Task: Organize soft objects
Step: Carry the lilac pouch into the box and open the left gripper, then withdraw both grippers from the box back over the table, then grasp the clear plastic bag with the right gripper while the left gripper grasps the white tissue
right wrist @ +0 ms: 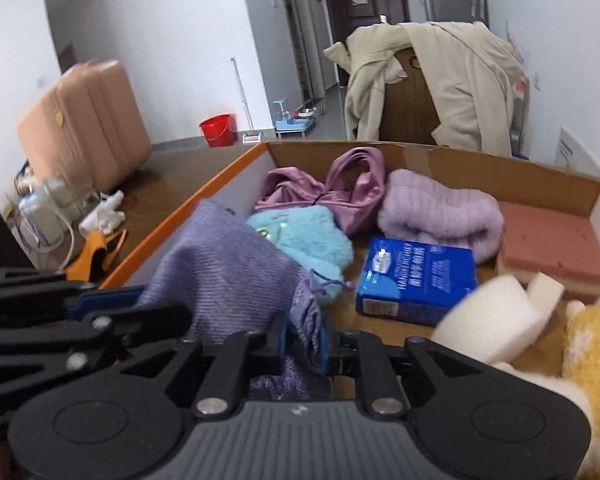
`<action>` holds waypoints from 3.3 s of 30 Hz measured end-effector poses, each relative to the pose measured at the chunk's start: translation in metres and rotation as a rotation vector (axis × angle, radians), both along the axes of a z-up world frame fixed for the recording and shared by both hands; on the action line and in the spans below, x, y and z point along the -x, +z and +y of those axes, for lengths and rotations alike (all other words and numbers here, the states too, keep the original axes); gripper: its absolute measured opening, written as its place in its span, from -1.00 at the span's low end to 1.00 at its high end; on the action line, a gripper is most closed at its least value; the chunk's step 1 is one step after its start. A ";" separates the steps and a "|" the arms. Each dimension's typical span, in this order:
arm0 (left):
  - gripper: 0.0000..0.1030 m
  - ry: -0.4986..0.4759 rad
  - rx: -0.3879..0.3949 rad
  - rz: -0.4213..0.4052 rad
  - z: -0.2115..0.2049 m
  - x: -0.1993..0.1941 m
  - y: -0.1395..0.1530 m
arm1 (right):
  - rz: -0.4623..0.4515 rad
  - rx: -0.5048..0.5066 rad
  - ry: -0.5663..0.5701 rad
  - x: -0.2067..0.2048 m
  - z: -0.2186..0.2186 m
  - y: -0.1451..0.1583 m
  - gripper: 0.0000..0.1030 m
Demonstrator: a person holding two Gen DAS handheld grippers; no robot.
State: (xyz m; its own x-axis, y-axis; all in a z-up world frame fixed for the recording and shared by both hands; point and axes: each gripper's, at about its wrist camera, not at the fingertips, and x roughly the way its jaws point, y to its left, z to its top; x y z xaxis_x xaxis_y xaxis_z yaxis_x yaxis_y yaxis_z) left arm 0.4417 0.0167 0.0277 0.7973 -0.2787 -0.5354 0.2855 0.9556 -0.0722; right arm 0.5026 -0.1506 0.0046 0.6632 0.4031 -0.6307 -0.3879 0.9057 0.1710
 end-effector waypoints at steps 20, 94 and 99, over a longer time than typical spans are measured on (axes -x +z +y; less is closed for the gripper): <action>0.05 0.035 0.022 -0.257 -0.010 0.134 0.111 | -0.316 0.006 -0.144 0.163 -0.078 0.146 0.48; -0.55 -0.083 0.193 0.137 -0.185 0.040 -0.061 | -0.200 -0.014 -0.275 0.187 -0.209 -0.025 -0.34; -0.73 -0.076 0.200 0.134 -0.183 0.041 -0.062 | -0.198 -0.021 -0.263 0.184 -0.208 -0.029 -0.34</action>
